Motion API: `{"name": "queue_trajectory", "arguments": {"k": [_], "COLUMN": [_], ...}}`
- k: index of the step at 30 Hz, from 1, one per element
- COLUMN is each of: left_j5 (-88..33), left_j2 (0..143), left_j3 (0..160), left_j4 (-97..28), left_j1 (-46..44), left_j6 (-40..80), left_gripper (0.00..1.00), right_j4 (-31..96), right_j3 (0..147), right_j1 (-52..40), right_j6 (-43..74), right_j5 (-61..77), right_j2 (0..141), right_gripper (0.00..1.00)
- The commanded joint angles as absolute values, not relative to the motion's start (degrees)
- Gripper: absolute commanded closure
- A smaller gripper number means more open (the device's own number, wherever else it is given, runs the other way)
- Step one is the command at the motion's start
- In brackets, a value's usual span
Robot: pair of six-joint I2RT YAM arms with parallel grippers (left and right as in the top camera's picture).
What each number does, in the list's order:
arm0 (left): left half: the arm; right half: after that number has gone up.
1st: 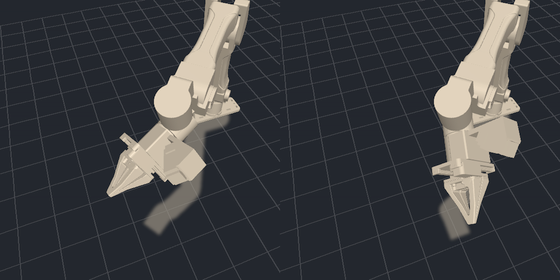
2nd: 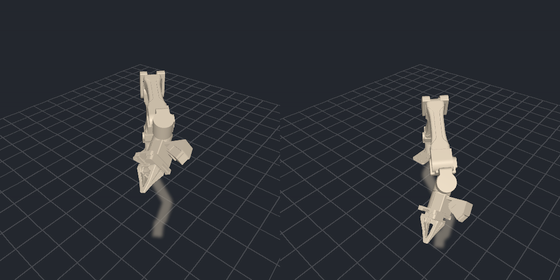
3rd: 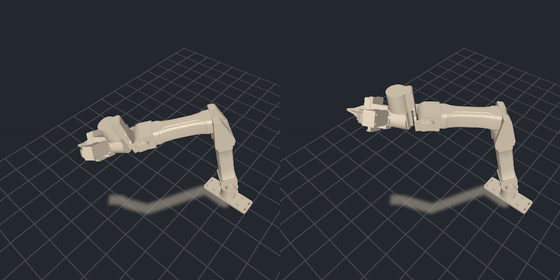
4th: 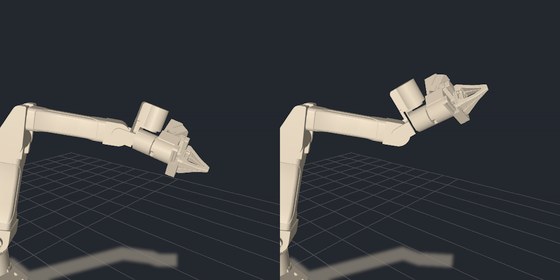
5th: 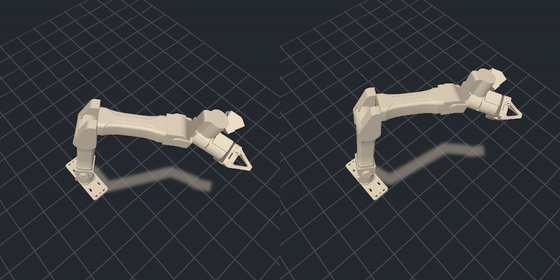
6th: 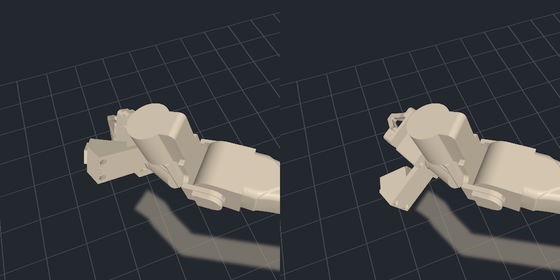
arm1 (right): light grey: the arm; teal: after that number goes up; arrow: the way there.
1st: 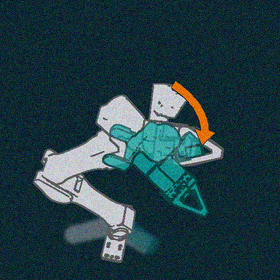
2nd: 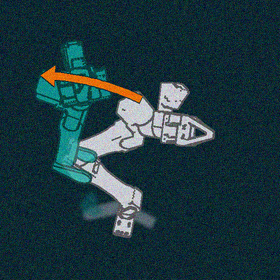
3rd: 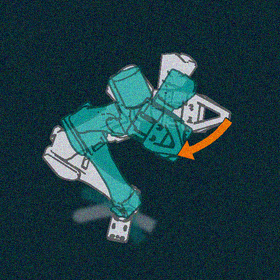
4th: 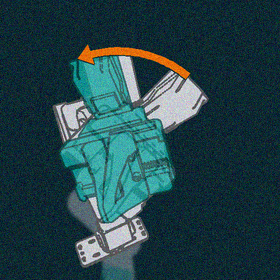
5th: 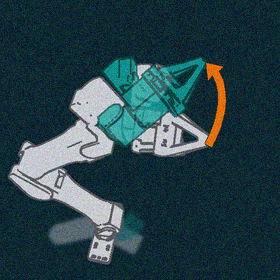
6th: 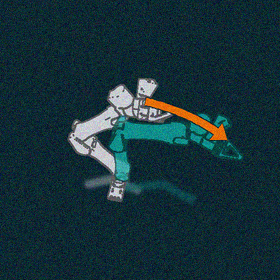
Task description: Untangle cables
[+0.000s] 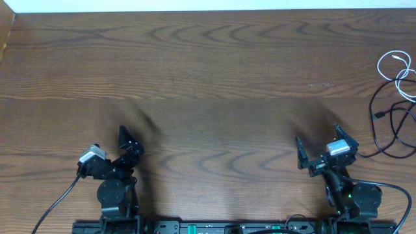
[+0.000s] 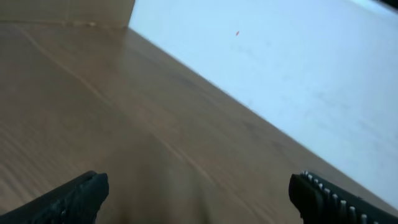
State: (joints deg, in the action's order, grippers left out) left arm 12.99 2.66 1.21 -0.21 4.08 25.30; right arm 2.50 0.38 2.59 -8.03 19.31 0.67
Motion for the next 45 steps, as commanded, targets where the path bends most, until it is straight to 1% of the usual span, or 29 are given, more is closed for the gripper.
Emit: {"name": "queue_trajectory", "arguments": {"k": [1, 9, 45], "left_j5": [13.08, 11.16, 11.16], "left_j2": [0.64, 0.08, 0.34], "left_j3": [0.21, 0.23, 0.23], "left_j4": [-3.05, -3.29, -3.16], "left_j1": [4.38, 4.27, 4.27], "left_j6": [25.06, 18.02, 18.0], "left_gripper": [0.02, 0.02, 0.02], "right_j4": [2.76, 2.76, 2.76], "right_j3": [0.32, 0.32, 0.32], "right_j1": [2.15, 2.15, 2.15], "right_j6": [-8.64, -8.64, -8.64], "right_j5": [19.22, 19.22, 19.2], "right_j2": [0.3, 0.3, 0.3], "right_gripper": [0.01, 0.01, 0.01]}}
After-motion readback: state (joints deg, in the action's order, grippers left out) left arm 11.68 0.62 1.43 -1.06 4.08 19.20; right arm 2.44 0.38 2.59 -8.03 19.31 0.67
